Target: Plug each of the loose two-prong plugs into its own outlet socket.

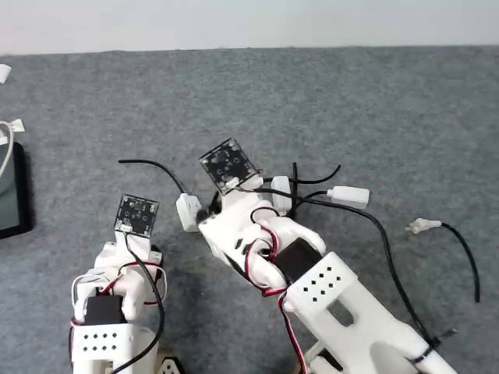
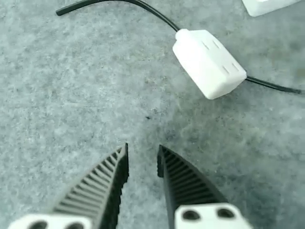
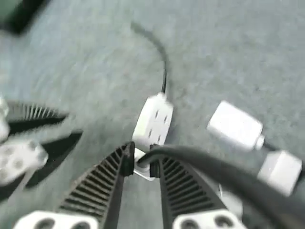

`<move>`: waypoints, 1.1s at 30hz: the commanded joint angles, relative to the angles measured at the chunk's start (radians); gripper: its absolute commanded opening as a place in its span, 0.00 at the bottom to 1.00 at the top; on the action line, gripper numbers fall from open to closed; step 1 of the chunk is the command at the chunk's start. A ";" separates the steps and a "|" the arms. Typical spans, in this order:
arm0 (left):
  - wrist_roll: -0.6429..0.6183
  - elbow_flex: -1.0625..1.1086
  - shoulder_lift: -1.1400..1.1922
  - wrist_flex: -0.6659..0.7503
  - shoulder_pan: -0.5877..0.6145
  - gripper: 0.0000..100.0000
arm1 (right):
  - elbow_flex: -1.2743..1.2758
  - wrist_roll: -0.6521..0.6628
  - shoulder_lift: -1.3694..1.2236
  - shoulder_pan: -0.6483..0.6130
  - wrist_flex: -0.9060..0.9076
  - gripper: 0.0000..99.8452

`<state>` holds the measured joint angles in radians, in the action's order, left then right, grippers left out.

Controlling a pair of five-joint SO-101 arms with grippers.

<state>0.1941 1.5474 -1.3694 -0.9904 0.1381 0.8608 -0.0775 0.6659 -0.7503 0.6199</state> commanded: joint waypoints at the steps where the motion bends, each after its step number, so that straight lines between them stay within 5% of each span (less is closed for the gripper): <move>1: -0.023 -0.012 -0.009 0.031 0.009 0.05 | 0.005 0.028 -0.061 0.015 -0.199 0.01; 12: -0.023 -0.012 -0.009 0.028 0.009 0.05 | -0.302 0.081 -0.559 0.128 -0.242 0.01; 33: -0.021 -0.008 -0.009 0.029 0.011 0.05 | -0.330 0.083 -0.570 0.012 -0.193 0.01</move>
<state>0.1803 1.5474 -1.3694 -0.9858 0.1412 0.5907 -0.0100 0.0936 -0.7304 0.4250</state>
